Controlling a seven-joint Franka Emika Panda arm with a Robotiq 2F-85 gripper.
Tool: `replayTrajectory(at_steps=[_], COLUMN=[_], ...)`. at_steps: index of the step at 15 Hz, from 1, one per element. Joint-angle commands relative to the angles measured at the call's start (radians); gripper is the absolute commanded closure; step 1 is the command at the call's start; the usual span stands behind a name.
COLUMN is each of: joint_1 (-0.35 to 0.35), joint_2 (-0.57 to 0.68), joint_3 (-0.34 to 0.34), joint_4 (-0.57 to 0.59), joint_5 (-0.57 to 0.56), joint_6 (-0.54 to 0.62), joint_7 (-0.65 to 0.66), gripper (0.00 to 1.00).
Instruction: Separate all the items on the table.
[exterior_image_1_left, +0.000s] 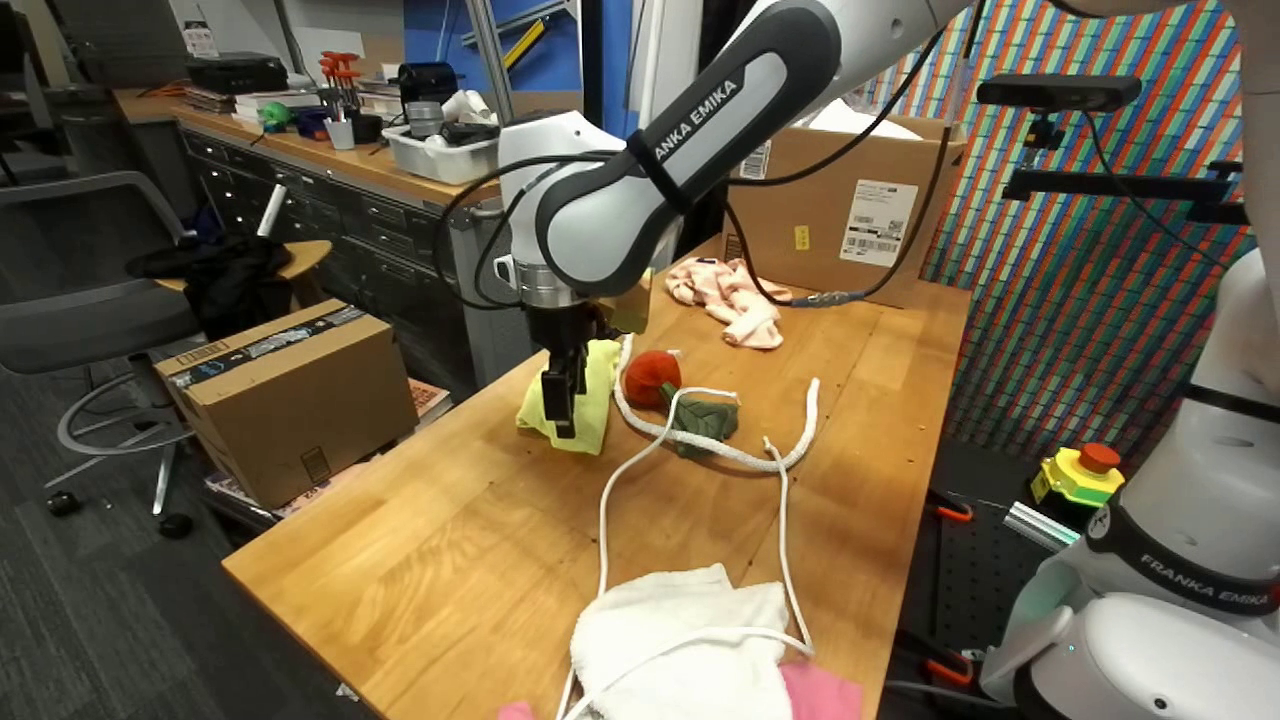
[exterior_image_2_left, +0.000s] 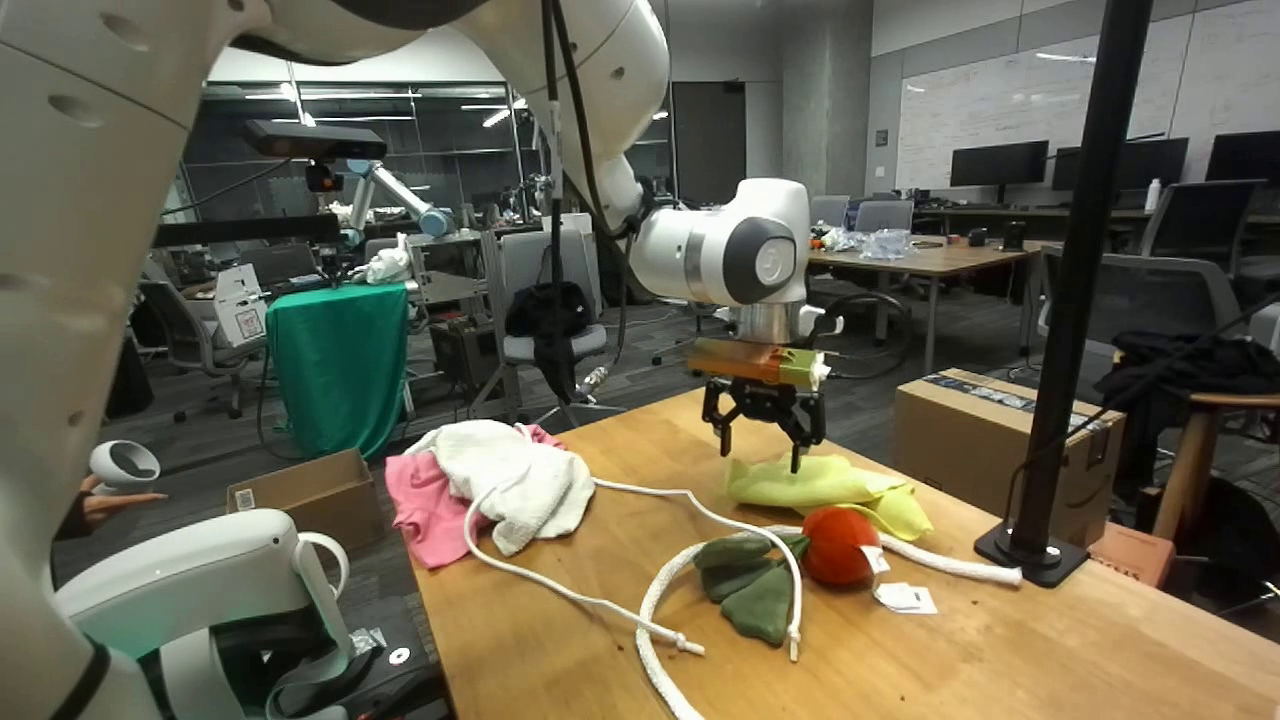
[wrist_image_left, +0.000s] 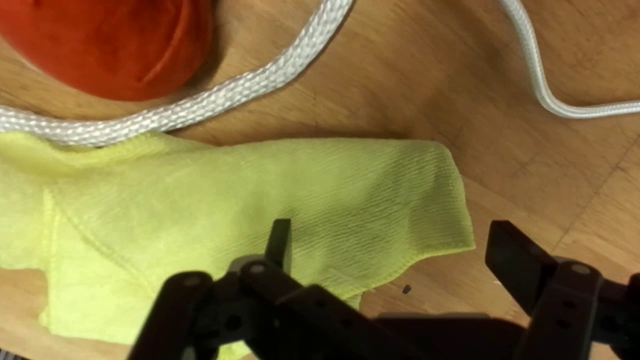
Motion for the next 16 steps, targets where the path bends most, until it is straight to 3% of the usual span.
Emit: replayTrajectory(at_steps=[1, 16], joint_1=[-0.007, -0.017], joint_2=[0.037, 0.072], joint_3=[-0.007, -0.013], joint_4=[0.046, 0.007], joint_5=[0.016, 0.010], joint_6=[-0.028, 0.063], joint_7=[-0.033, -0.027], gripper=[0.00, 0.00])
